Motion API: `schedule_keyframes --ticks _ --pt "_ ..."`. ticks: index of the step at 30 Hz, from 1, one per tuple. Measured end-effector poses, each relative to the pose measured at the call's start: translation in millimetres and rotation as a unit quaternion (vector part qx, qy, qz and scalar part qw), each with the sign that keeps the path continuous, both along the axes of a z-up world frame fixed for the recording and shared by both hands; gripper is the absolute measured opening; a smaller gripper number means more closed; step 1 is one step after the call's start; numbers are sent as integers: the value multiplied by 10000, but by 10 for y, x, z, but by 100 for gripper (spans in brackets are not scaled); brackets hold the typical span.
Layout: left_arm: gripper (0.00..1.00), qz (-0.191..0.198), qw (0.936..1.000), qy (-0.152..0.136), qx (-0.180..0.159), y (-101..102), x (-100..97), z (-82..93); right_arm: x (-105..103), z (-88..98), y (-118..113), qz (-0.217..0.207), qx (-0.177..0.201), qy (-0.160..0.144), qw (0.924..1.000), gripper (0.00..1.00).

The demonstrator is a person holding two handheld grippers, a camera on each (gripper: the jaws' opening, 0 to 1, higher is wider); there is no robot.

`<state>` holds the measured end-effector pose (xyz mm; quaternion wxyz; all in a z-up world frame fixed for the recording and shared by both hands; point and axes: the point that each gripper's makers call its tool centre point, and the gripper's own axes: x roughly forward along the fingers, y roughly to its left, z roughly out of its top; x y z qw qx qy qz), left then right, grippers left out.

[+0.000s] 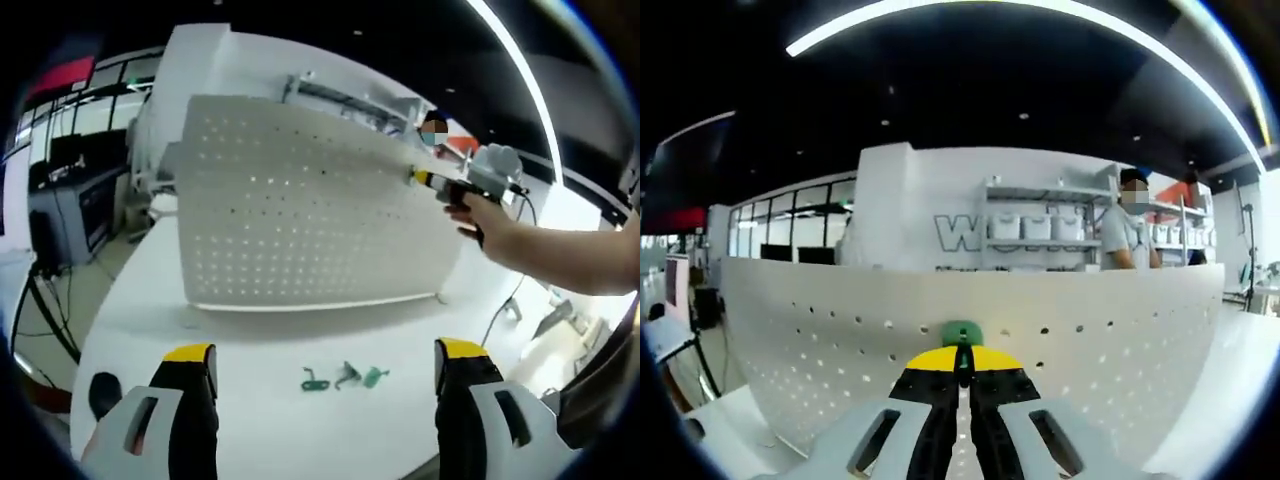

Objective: Insert the hook assembly into the mounting plate slot until the hook locks in place.

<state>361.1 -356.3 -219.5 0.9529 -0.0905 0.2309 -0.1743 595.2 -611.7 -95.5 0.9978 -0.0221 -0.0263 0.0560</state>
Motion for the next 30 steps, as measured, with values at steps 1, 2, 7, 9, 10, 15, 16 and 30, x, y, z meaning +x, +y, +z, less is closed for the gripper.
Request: schedule_keyframes --ticks 1,2,7,9,10,15,16,30 --pt "91 -2 10000 5 -13 -2 2 -7 3 -4 3 -4 -30 -1 10000 0" --pt "91 -1 10000 20 -27 -7 3 -21 5 -10 5 -4 -28 9 10000 0" --pt "91 -46 10000 69 -18 -39 -2 -58 25 -44 -5 -57 8 -120 9999 0" --pt "91 -49 9999 100 -9 -34 -4 -74 26 -35 -5 -64 -55 -102 9999 0" --pt "91 -38 9999 105 -6 -24 -1 -79 27 -32 -13 -64 -38 -97 9999 0" --pt "91 -31 9999 128 -16 -24 10 -89 18 -20 -13 -31 -75 -25 10000 1" --pt "91 -44 9999 130 -4 -33 11 -91 20 -27 -15 -19 -30 78 10000 1" --pt "91 -181 9995 104 220 -60 -23 -90 13 -48 53 128 -95 241 9996 10"
